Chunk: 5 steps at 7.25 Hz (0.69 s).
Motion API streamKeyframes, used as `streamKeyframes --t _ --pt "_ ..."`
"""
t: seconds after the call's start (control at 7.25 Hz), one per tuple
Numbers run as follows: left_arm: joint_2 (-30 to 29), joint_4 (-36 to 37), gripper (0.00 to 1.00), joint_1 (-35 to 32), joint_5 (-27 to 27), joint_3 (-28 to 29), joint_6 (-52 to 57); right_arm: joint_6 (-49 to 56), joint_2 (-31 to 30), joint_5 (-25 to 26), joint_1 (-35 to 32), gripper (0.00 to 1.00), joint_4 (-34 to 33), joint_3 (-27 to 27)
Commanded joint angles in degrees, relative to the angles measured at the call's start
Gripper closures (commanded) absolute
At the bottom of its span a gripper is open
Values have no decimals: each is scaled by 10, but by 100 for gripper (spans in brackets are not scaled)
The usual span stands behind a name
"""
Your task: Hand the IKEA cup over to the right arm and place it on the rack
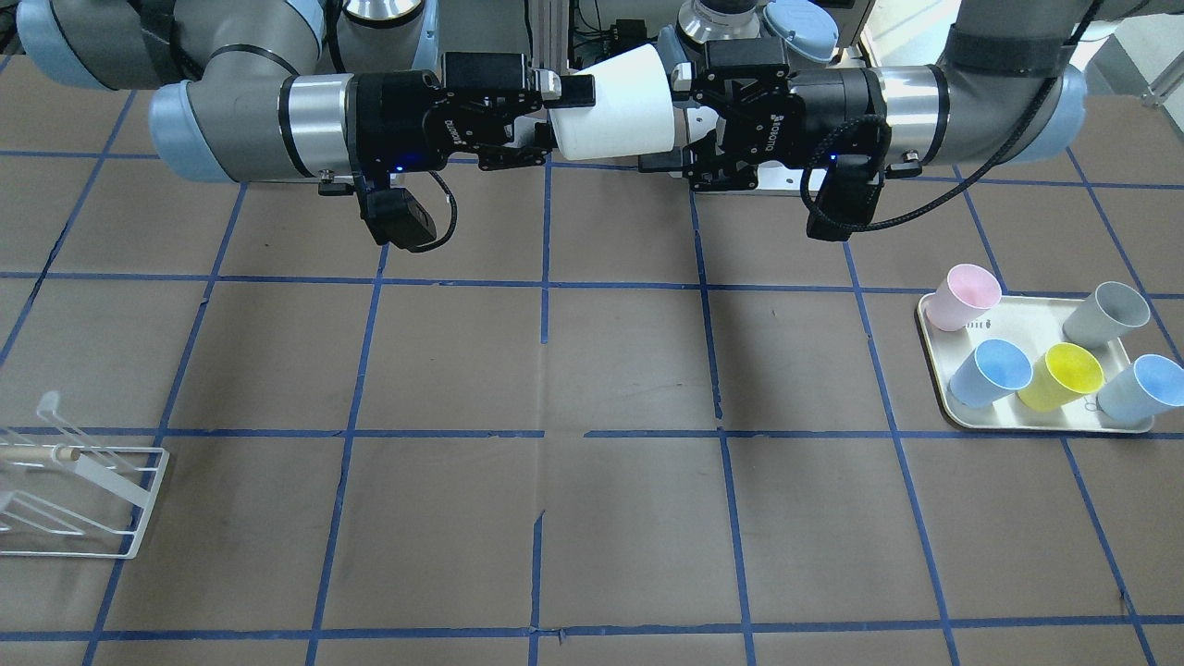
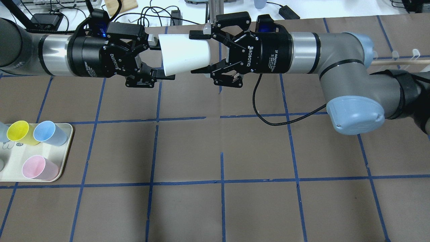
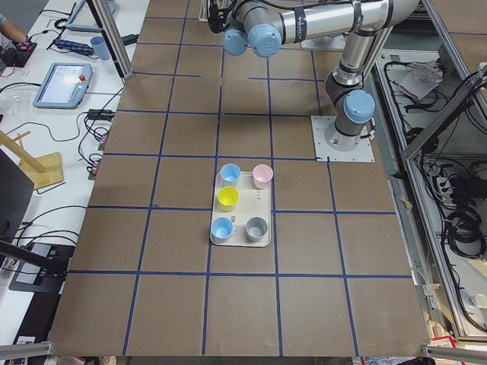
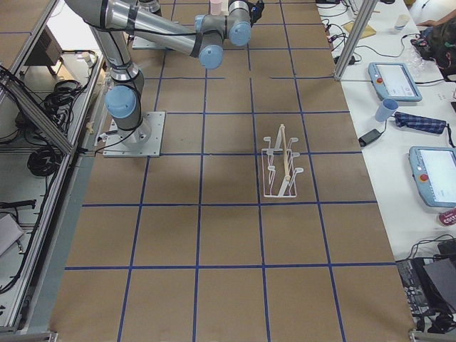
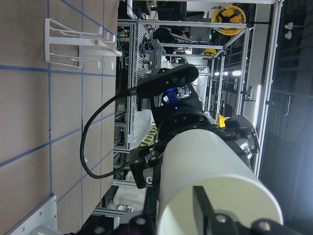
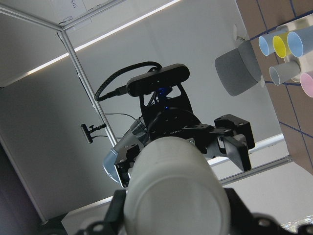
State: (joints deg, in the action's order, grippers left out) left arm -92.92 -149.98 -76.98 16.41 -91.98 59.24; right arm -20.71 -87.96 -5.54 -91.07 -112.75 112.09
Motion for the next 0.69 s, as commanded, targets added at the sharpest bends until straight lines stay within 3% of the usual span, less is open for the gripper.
streamKeyframes --t 0.0,0.14,0.41,0.55 --pt "0 3 0 9 6 4 -18 -5 1 -1 8 45 -1 -2" --pt "1 6 0 10 11 21 -39 -20 2 -36 15 48 -5 -9" --pt "-1 29 0 30 128 92 -172 -54 1 -37 62 48 -39 -14" --pt "-5 65 0 30 163 94 -227 -81 1 -29 73 48 -66 -14"
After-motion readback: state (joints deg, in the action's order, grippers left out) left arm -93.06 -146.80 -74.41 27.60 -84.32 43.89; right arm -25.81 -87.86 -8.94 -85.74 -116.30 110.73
